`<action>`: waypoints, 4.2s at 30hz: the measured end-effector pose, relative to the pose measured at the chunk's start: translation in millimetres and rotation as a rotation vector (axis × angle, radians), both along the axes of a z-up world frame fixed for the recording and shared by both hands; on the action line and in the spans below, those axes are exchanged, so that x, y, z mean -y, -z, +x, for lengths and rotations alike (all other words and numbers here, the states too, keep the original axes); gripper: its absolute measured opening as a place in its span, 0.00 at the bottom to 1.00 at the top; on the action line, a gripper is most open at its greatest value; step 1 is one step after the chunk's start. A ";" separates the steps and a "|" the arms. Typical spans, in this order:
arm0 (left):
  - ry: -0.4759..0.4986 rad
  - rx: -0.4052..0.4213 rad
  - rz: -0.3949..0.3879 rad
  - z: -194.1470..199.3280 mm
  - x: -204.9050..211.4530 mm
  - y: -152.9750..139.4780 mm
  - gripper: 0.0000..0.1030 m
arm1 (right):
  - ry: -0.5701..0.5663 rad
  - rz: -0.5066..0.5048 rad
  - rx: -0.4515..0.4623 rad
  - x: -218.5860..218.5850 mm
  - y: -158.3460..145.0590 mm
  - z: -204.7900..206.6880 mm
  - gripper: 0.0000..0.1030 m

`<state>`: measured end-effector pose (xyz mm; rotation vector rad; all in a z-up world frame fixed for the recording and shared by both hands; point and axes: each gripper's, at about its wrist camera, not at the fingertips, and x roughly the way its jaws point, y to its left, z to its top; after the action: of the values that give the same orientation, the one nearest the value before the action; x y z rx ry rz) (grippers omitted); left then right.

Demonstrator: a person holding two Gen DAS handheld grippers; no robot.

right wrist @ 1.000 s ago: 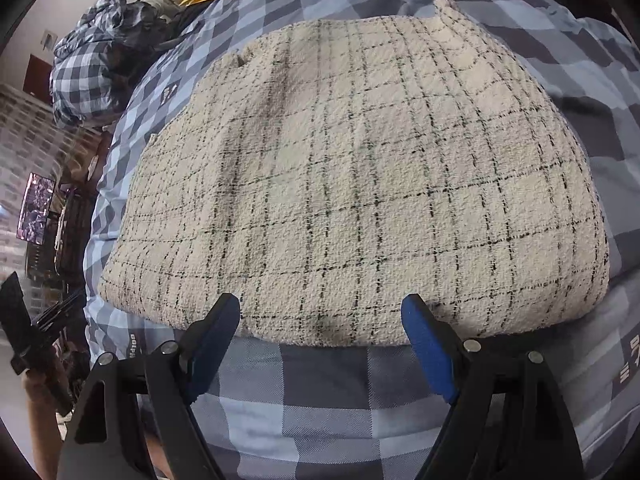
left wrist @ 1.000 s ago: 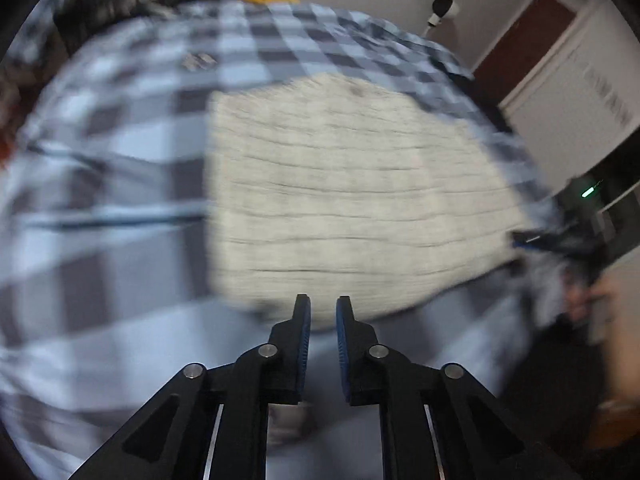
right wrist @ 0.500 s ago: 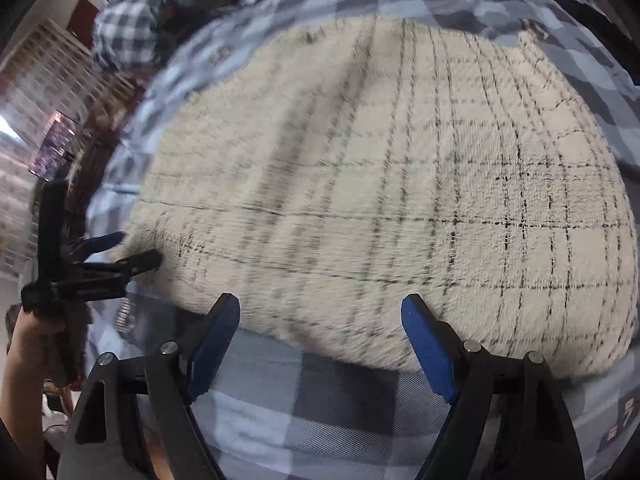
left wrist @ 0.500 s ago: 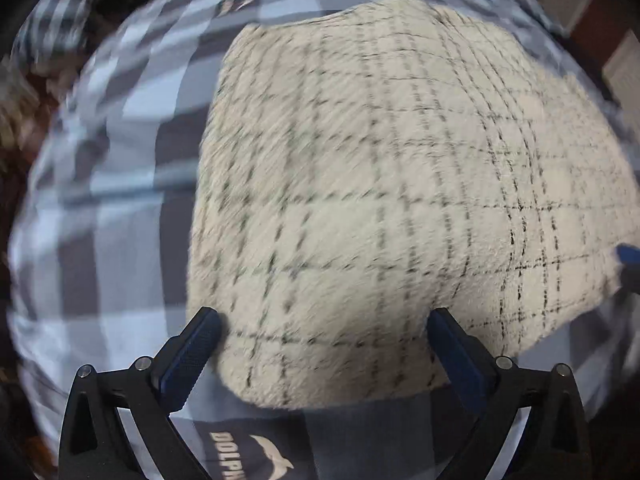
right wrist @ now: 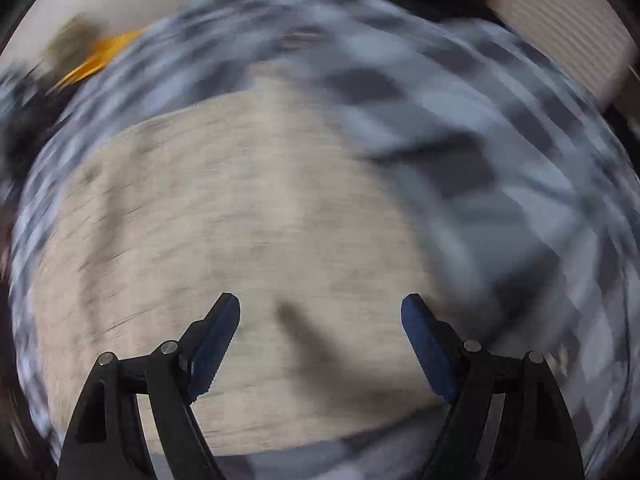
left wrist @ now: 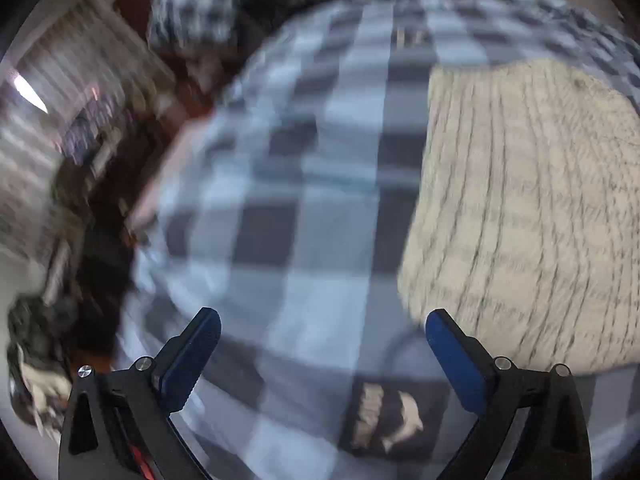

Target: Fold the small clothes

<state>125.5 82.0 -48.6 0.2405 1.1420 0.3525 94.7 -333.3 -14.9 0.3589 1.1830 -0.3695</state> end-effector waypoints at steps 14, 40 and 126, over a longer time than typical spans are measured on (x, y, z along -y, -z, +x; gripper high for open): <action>0.216 -0.078 -0.241 116.0 88.5 71.8 1.00 | -0.716 0.110 0.031 -152.3 58.3 106.5 0.78; 0.430 -0.009 -0.273 204.5 153.5 78.4 1.00 | -0.558 -0.002 0.036 -45.2 56.2 168.3 0.78; 0.305 -0.140 -1.013 -62.0 -0.9 -3.1 0.22 | -0.288 0.633 0.178 81.7 38.8 -36.0 0.09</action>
<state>63.5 82.9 -45.4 -0.4577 1.2677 -0.5316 58.7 -415.0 -53.7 0.7409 1.1357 0.2968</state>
